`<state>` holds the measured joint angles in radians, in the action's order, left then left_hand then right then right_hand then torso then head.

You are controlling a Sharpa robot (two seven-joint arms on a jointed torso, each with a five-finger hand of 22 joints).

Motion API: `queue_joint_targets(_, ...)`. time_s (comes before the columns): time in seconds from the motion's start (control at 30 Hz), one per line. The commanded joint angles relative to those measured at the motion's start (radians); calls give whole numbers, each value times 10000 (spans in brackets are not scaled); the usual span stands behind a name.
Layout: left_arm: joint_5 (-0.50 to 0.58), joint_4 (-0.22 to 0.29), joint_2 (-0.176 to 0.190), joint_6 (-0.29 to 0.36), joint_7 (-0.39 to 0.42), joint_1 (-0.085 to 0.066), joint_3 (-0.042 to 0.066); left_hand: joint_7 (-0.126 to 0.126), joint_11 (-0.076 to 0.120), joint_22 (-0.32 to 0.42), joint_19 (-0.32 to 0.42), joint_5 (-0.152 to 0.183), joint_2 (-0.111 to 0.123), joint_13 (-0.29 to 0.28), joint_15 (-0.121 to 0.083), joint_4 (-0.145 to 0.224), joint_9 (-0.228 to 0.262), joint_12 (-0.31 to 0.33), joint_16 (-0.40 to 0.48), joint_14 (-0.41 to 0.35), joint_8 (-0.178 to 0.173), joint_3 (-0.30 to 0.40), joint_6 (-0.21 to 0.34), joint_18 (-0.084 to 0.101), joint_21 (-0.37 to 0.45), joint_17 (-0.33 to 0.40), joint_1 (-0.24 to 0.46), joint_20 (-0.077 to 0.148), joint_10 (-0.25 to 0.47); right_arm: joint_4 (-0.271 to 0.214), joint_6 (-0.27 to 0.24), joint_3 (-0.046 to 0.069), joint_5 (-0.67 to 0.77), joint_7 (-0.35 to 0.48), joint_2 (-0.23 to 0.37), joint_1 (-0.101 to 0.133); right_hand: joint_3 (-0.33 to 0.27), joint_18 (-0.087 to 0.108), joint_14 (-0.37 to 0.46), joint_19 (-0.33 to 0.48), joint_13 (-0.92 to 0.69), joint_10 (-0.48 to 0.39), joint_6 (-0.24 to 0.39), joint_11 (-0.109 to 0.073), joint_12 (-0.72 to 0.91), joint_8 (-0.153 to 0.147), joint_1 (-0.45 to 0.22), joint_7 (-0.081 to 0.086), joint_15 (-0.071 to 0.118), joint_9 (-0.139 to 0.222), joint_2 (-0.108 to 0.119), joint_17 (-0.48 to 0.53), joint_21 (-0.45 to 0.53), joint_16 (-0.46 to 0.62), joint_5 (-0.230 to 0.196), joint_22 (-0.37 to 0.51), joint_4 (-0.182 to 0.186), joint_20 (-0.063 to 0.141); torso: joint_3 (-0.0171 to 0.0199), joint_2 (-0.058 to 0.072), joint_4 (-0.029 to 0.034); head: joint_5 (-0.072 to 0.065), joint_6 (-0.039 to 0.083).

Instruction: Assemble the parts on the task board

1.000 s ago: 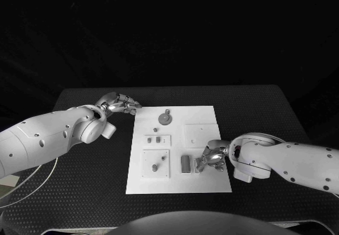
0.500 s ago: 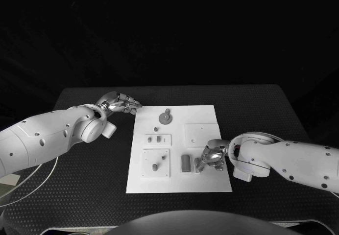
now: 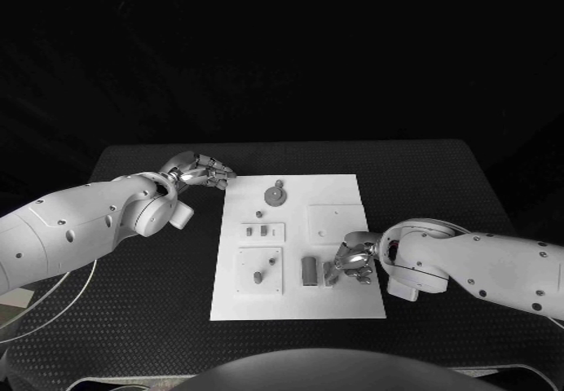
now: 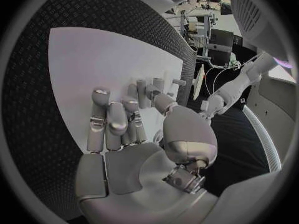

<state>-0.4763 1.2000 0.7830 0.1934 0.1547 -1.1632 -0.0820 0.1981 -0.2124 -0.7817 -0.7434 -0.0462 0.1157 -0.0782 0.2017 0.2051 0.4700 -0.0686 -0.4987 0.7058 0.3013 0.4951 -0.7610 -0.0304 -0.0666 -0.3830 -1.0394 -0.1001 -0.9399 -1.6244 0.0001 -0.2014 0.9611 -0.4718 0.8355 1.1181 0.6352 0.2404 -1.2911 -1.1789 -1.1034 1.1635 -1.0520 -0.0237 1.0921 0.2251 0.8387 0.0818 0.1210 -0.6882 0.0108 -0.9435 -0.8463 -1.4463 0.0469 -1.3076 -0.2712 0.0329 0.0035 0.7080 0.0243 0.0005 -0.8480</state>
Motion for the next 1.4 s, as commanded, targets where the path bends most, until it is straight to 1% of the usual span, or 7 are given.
queue_joint_targets(0.03, 52, 31, -4, -118, 52, 2, 6, 158, 2, 17, 66, -40, -25, 14, -4, -45, -16, -28, 66, -29, 45, 6, 29, -182, -40, -14, 61, -15, 6, -5, 239, -12, -41, 16, -17, -20, 16, 214, -33, -98, 19, 53, -16, -4, 6, -49, -232, 48, 71, 22, 117, 13, 37, 48, 19, -103, 105, 1, -3, 3, 0, 3, -4)
queue_joint_targets(0.13, 52, 33, -7, -112, 54, 2, 6, 158, 2, 18, 66, -40, -24, 14, -4, -46, -16, -28, 66, -29, 45, 5, 29, -182, -40, -15, 61, -15, 6, 8, 216, -12, -42, 13, -24, -20, 39, 214, -16, -105, 25, 44, -11, -1, 1, -68, -383, 52, 70, 42, 256, 50, 54, 63, 18, -98, 177, 7, -3, 5, -1, 1, -5)
queue_joint_targets(0.3, 51, 37, -2, -114, 52, 2, 6, 159, 2, 19, 66, -40, -23, 15, -3, -46, -16, -28, 68, -30, 45, 4, 30, -182, -39, -17, 60, -15, 6, 11, 265, -12, -52, 34, -23, -20, 105, 214, -7, -128, 36, 30, -19, -2, -4, -94, -780, 51, 72, 76, 657, 75, 93, 80, 18, -86, 522, 27, -6, -5, -1, 3, -12)
queue_joint_targets(0.73, 50, 34, 1, -108, 50, 1, 6, 159, 1, 21, 67, -40, -22, 16, -3, -46, -17, -27, 71, -30, 45, 3, 33, -182, -39, -23, 57, -15, 7, 8, 324, -15, -108, 83, -38, -21, 264, 214, 25, -141, 39, -2, 4, 4, 0, -125, -979, 58, 70, 102, 1021, 114, 122, 97, 18, -99, 758, 58, 0, -2, -1, 2, -30)
queue_joint_targets(1.03, 49, 33, 1, -111, 50, 1, 6, 159, 1, 22, 67, -40, -23, 18, -3, -47, -18, -27, 74, -30, 46, 2, 34, -182, -40, -27, 55, -15, 7, 11, 259, -14, 169, 173, 41, -21, 324, 214, 18, -151, 38, -3, 0, 2, 7, -124, -968, 56, 72, 102, 1053, 103, 123, 94, 19, -105, 797, 70, -3, -3, -3, -3, -13)
queue_joint_targets(1.27, 49, 25, -3, -110, 49, 1, 6, 160, 1, 23, 67, -40, -25, 18, -3, -49, -19, -27, 75, -30, 46, 2, 34, -182, -40, -30, 54, -15, 7, 82, 493, -16, 488, 224, -63, -30, 637, 213, -38, -188, 22, 31, -64, -20, 62, -62, 255, 32, 88, 55, 722, 32, 65, 54, 19, -162, -144, 141, 7, 2, -6, 4, -36)
queue_joint_targets(1.4, 49, 28, -11, -116, 52, 1, 6, 160, 1, 23, 67, -40, -26, 18, -3, -49, -19, -27, 76, -30, 46, 2, 34, -182, -40, -31, 54, -15, 7, 225, 453, -27, 703, 190, -145, -55, 600, 214, -60, -182, 27, 54, -110, -28, 75, -22, 710, 21, 87, 26, 630, 2, 52, 43, 19, -173, -200, 106, 5, 1, -1, 6, -35)
